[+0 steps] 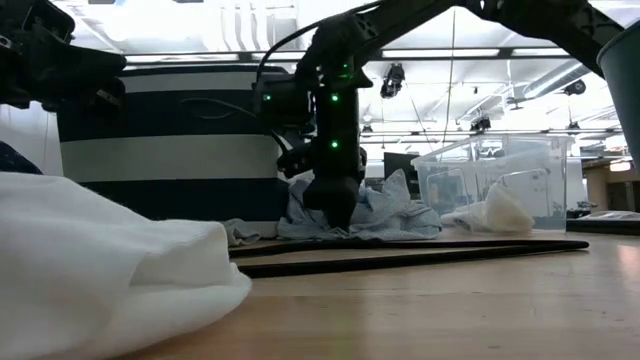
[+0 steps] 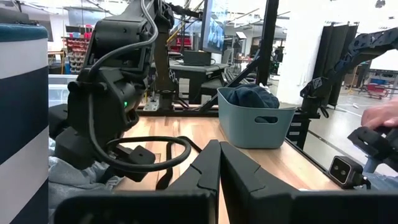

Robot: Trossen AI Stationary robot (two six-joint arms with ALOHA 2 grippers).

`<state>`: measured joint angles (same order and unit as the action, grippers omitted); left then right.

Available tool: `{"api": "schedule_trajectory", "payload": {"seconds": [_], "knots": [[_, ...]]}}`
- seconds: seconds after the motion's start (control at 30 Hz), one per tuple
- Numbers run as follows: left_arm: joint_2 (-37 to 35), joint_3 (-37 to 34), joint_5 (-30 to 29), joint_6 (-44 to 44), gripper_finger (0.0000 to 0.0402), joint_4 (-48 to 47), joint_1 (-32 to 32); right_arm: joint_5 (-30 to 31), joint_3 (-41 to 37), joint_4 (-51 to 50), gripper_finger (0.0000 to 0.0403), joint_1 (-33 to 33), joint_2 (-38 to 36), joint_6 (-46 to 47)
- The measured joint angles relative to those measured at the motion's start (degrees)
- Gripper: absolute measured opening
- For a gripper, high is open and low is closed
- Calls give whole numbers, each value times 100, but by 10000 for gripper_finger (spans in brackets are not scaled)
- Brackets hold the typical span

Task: Pick & Place Cloths
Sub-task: Put the white patterned polo shirt into the laundry bin

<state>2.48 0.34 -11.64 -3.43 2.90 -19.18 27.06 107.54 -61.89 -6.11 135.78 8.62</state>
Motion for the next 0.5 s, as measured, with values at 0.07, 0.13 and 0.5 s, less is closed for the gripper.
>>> {"api": "schedule_trajectory", "payload": {"seconds": [0.07,0.13,0.5], "knots": [[0,0,0,-1,10,0,0,-112,-21,-5,253,2,7,27],[0,0,0,1,10,0,0,-366,-26,15,191,-1,10,68],[0,0,0,0,10,0,7,-559,-23,13,28,147,-152,178]]}}
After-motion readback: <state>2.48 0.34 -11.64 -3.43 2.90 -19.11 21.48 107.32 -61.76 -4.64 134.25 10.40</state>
